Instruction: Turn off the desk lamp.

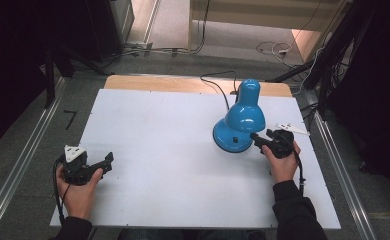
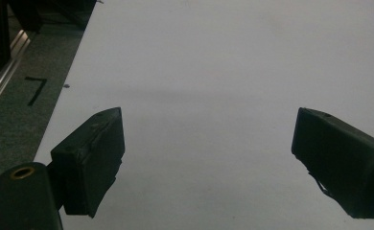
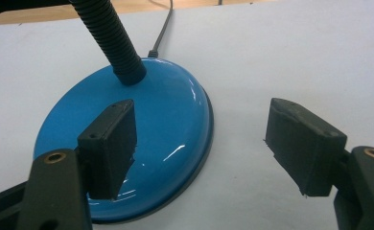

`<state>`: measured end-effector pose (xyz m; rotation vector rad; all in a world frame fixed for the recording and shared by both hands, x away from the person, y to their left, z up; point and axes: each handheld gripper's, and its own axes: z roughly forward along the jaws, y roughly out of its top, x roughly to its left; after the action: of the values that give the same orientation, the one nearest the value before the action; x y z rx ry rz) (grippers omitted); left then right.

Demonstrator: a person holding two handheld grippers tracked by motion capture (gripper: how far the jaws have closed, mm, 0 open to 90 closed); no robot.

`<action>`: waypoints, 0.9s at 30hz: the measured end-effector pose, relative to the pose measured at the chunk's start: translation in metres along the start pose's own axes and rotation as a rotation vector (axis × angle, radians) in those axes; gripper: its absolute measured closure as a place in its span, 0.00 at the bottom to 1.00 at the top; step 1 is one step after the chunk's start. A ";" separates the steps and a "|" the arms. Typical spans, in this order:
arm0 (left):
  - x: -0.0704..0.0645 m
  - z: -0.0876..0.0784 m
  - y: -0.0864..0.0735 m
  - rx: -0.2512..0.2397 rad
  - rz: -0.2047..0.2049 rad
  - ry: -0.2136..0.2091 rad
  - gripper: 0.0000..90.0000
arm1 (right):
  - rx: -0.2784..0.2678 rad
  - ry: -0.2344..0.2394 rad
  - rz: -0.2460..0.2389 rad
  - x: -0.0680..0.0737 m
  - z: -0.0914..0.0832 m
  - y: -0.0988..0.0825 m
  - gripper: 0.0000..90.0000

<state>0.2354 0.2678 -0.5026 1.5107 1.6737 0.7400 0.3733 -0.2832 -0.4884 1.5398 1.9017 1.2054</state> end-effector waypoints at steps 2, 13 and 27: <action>0.000 0.000 0.000 0.000 0.001 -0.001 0.13 | 0.001 -0.004 -0.001 -0.001 -0.001 -0.001 0.27; 0.001 0.000 0.000 0.000 -0.004 0.001 0.13 | 0.011 -0.016 -0.011 -0.003 -0.006 -0.005 0.26; 0.001 0.000 0.000 -0.002 -0.004 -0.002 0.13 | 0.011 -0.016 -0.022 -0.006 -0.013 -0.008 0.26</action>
<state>0.2353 0.2689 -0.5028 1.5058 1.6736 0.7380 0.3604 -0.2932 -0.4894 1.5261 1.9135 1.1717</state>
